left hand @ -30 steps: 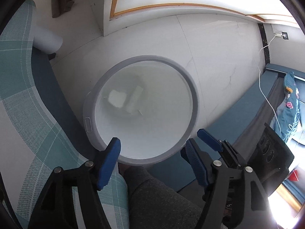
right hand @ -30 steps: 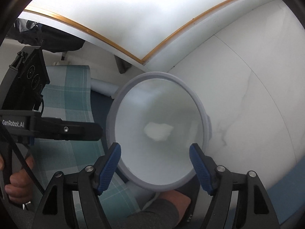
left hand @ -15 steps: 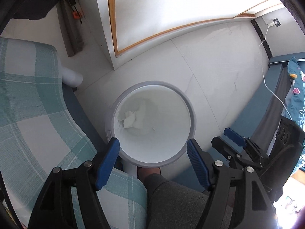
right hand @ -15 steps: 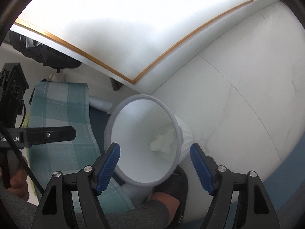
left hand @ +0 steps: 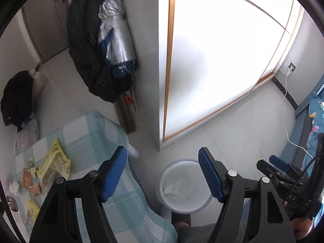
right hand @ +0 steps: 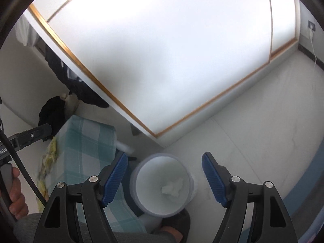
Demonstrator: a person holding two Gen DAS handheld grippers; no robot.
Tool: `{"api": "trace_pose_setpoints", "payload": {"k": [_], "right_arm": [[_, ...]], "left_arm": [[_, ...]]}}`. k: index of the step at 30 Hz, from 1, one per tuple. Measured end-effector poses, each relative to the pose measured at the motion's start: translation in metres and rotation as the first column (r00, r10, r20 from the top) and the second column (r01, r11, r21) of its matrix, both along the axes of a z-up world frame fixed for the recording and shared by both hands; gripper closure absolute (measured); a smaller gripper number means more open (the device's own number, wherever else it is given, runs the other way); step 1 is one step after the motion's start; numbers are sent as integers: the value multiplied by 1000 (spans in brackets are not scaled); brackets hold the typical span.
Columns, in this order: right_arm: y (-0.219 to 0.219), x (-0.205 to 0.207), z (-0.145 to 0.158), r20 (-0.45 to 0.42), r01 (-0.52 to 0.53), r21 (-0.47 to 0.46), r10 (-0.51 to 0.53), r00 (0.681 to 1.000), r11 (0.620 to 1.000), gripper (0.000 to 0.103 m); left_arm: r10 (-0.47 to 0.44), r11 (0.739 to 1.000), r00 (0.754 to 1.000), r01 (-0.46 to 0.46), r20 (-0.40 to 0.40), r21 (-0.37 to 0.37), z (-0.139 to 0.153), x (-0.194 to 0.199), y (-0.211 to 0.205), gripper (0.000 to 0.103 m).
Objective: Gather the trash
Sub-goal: 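Move both empty grippers back over the table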
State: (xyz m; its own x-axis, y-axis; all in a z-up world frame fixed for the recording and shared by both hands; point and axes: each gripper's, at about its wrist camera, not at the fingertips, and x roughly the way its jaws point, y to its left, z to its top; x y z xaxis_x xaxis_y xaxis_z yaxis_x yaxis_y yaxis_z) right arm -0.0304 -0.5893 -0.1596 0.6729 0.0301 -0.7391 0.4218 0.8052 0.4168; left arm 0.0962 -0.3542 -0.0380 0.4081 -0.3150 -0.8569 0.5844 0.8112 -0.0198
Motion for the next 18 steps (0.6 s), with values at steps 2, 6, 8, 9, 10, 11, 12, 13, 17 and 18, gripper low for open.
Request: {"api": "trace_pose_setpoints", "payload": {"k": [2,6,8,9,10,11,12,13,17,18], "right_arm": [[8,-1,27,46,-3,-45,5,999,999,27],[31,-4,81,149,-7,-142,28,988,990,23],[46,-7,108,209,-12,-184,51,977,983,21],[53,-9,118,231,-15,-200,62,971,980,19],[63,-11,131,260,-21,-218,79,962,976,18],[73,-12,141,285,-31,-234,100,953,972,17],[84,-12,150,308,-41,-250,120,944,967,16],[95,-12,158,326,-50,-265,138,935,963,16],[142,-8,181,374,-93,-303,208,904,948,12],[156,-6,186,385,-109,-315,232,893,943,12]], "left_arm": [[22,1000,999,-21,25,-23,17,-3,12,33],[77,994,995,-71,64,-86,44,-6,42,33],[118,988,990,-109,83,-106,53,-6,61,33],[135,985,987,-124,90,-116,56,-7,70,33],[152,982,983,-139,104,-129,62,-8,82,33],[169,979,978,-153,119,-136,67,-9,93,33],[195,974,972,-176,133,-141,70,-10,105,33],[213,970,967,-192,138,-150,72,-8,116,32],[311,940,938,-278,156,-200,83,-14,166,23],[344,926,924,-304,169,-223,85,-15,183,23]]}}
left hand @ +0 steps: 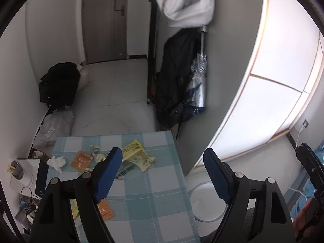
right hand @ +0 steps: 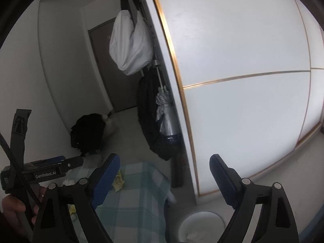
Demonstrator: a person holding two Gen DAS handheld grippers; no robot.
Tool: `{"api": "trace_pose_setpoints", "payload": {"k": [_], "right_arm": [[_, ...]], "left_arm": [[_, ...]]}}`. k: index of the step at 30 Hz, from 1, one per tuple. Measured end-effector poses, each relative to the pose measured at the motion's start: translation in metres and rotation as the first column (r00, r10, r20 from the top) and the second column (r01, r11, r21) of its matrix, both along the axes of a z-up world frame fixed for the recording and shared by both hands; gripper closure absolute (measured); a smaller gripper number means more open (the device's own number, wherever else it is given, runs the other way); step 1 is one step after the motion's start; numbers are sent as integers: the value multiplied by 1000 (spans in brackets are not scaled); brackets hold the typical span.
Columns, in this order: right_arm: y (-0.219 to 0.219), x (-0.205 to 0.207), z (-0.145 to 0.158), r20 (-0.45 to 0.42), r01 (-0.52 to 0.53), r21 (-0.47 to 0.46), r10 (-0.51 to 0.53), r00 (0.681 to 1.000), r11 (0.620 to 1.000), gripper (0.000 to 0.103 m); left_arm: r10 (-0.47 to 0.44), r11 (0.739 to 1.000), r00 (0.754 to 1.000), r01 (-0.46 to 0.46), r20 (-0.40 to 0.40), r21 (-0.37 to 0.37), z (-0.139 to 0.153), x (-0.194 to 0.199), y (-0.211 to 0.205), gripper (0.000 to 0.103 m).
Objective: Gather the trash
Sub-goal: 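Move both empty grippers back over the table, then grasp the crumpled white plastic wrap with the right gripper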
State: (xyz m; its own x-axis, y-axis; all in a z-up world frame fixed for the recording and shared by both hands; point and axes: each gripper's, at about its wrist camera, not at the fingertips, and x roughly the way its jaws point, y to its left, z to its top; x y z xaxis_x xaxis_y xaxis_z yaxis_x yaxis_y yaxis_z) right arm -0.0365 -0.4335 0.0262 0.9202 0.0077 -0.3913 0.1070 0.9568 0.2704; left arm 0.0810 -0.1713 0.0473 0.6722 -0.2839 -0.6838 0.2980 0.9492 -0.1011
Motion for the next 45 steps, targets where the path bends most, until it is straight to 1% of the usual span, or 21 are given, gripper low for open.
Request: {"api": "trace_pose_setpoints", "payload": {"k": [2,6,11,15,18,19,22,26,31,32,35,37,38,41,43,45], "right_arm": [[27,3,8,30,-44,-26,45,999,999,11],[71,10,15,61,-108,-68,113,992,992,10],[122,23,13,72,-190,-82,196,978,978,9],[158,29,8,64,-247,-100,254,965,964,9],[181,37,-3,45,-290,-115,296,954,950,9],[190,40,-6,38,-302,-123,308,951,945,9],[212,48,-17,2,-342,-137,345,939,930,9],[239,64,-36,-59,-393,-149,388,920,908,9],[262,91,-51,-125,-441,-173,424,897,881,9],[267,98,-53,-138,-454,-174,435,890,874,9],[284,119,-56,-164,-497,-178,472,866,849,9],[298,140,-60,-198,-550,-152,520,831,821,9],[303,148,-62,-215,-566,-138,534,818,812,9],[327,179,-72,-259,-609,-99,571,779,787,9],[345,200,-81,-290,-641,-78,598,747,763,9],[366,223,-95,-332,-672,-43,624,707,739,10]], "left_arm": [[50,999,998,-50,28,-10,2,-1,22,23],[145,989,988,-144,49,-31,-1,3,68,21],[236,971,967,-232,92,-56,-6,-4,107,13],[296,954,949,-290,110,-70,-19,-4,143,12],[340,939,933,-330,119,-96,-28,-7,169,9],[357,933,926,-346,121,-101,-31,-9,177,7],[395,916,911,-382,115,-124,-45,-6,199,6],[424,903,901,-412,91,-123,-65,1,224,6],[444,890,895,-437,34,-126,-86,9,247,6],[449,887,893,-443,20,-128,-88,10,251,6],[480,865,877,-475,-6,-163,-92,11,268,6],[503,853,864,-498,-9,-160,-93,12,276,6],[508,850,862,-503,-11,-157,-95,12,280,6],[520,838,853,-520,-49,-165,-102,14,293,6],[523,830,848,-529,-82,-176,-107,17,300,6],[531,826,843,-537,-87,-170,-110,19,305,6]]}}
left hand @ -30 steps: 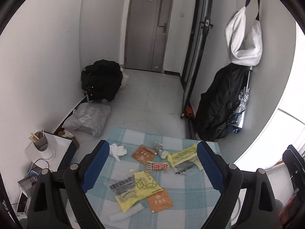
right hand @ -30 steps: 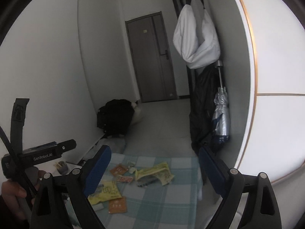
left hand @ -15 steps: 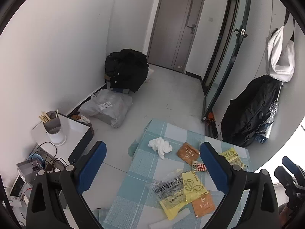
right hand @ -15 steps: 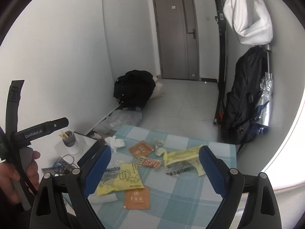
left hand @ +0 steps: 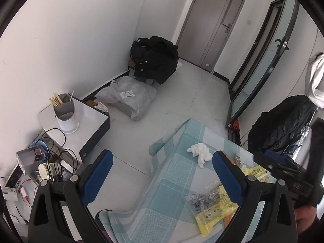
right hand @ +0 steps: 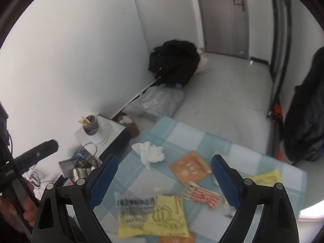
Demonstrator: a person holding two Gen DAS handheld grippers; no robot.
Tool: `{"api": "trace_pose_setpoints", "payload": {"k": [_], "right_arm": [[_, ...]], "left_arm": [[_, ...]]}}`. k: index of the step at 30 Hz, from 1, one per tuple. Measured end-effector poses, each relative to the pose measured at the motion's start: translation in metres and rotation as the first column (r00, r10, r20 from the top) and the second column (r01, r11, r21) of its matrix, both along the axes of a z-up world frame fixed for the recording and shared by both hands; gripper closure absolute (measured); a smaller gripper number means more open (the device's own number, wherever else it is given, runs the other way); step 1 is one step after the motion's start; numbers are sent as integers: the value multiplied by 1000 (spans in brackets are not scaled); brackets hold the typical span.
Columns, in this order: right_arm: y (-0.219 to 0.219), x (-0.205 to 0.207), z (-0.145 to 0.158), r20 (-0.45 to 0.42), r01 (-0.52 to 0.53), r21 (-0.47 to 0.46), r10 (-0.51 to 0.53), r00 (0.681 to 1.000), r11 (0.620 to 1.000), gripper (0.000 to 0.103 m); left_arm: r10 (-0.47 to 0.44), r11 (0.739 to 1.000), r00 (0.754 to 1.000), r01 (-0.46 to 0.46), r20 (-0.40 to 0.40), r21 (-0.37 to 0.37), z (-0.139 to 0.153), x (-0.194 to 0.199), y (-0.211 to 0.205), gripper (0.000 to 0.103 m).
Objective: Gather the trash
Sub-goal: 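Grasp the crumpled white plastic wrap with the right gripper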
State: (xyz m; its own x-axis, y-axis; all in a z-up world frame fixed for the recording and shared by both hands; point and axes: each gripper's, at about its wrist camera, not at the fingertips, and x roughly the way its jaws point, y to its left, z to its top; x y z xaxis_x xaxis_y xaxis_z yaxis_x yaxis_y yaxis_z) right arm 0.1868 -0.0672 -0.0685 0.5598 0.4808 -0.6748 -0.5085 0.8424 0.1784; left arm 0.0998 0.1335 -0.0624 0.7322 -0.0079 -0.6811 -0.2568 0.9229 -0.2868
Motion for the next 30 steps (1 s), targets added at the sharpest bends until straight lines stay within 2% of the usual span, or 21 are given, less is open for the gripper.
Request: {"api": "trace_pose_setpoints", "payload": {"k": [4,6,12,14,15,17,18,19,21,22,30], "right_arm": [[32,38,-30,-116,-24,-3,24,993,1000,11],[43,53,-47,-171,-24,5,24,985,1000,12],[70,82,-87,-301,-4,-22,-2,954,1000,26],[75,85,-95,-314,4,-29,-13,949,1000,28],[77,86,-97,-316,11,-40,-23,949,999,33],[79,84,-99,-292,28,-60,-44,956,998,46],[81,83,-99,-292,11,-62,-29,956,998,65],[84,82,-101,-305,-3,-75,-20,952,997,71],[85,79,-100,-282,-5,-89,-20,959,996,76],[85,78,-101,-283,-15,-94,-13,959,995,83],[70,68,-88,-249,-19,-111,-9,969,994,90]], "left_arm": [[20,999,1000,-19,-13,39,-5,6,5,6],[25,999,999,-24,-24,22,-9,7,11,6],[47,998,997,-49,-60,-33,-17,11,28,6],[52,997,996,-56,-74,-50,-20,12,32,6],[53,997,995,-58,-79,-55,-21,12,33,6],[55,996,994,-61,-93,-61,-23,13,33,6],[54,996,994,-61,-97,-66,-24,13,33,6],[53,996,994,-60,-99,-71,-24,14,33,6],[52,995,993,-60,-105,-76,-24,14,33,6],[49,996,993,-57,-106,-74,-24,13,32,6],[37,997,993,-44,-114,-62,-23,14,26,6]]}}
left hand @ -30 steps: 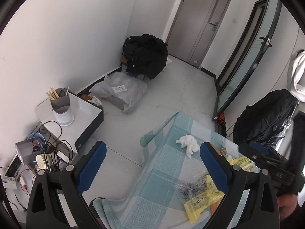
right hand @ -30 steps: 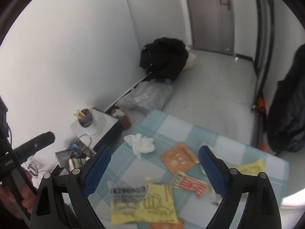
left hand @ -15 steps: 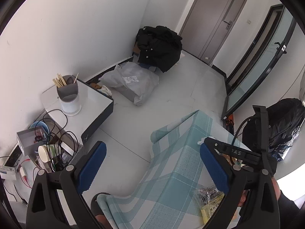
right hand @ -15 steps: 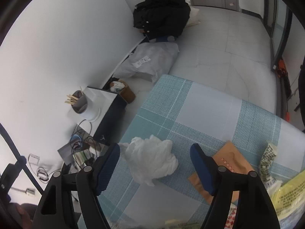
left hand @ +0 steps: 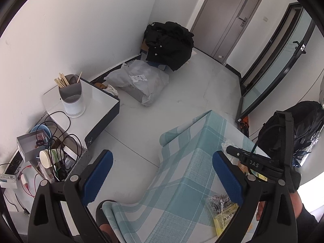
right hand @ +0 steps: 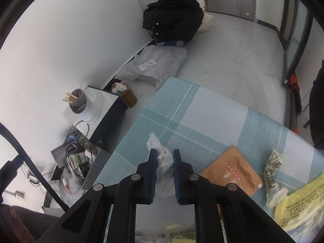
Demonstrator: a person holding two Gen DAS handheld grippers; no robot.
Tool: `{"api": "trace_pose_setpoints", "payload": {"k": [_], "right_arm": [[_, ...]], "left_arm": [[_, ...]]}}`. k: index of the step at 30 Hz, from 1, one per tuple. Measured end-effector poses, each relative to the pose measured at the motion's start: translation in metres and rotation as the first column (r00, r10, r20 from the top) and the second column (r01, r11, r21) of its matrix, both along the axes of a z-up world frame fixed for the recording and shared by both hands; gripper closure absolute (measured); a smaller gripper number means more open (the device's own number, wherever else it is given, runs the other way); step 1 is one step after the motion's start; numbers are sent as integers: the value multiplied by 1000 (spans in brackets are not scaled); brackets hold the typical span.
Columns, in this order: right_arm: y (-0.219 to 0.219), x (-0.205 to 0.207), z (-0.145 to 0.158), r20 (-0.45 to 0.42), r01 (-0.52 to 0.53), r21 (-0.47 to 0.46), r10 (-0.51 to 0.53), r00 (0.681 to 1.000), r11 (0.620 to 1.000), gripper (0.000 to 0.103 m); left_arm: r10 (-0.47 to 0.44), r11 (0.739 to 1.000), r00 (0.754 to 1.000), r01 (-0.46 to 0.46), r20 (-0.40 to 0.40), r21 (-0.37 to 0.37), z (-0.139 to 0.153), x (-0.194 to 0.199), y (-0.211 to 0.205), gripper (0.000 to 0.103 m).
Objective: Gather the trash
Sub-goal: 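Grasp the crumpled white plastic wrap with the right gripper, then grasp the yellow bread bag with the left gripper while the right holds the plastic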
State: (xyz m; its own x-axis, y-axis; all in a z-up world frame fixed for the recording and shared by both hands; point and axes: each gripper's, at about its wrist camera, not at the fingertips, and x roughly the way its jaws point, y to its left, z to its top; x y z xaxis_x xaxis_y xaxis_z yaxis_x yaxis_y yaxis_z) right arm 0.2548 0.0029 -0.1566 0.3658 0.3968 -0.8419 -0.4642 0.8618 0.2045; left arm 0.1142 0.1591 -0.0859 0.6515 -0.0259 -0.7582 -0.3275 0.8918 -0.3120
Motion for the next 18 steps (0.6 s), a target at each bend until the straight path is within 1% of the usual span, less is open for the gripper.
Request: {"api": "trace_pose_setpoints", "payload": {"k": [7,11,13,18], "right_arm": [[-21,-19,28,60,-11,11,10,998,1000,90],[-43,-35,46,94,-3,19,1,996,1000,90],[-57,-47,55,116,4,17,-6,993,1000,90],[-88,-77,69,154,22,27,-26,988,999,90]], "left_arm": [[-12,1000,1000,12,-17,-16,-2,5,-5,6],[-37,999,999,38,-15,18,2,8,-15,6],[-54,998,998,54,-19,23,1,9,-19,6],[-81,997,996,80,-44,-7,-2,12,-30,6]]}}
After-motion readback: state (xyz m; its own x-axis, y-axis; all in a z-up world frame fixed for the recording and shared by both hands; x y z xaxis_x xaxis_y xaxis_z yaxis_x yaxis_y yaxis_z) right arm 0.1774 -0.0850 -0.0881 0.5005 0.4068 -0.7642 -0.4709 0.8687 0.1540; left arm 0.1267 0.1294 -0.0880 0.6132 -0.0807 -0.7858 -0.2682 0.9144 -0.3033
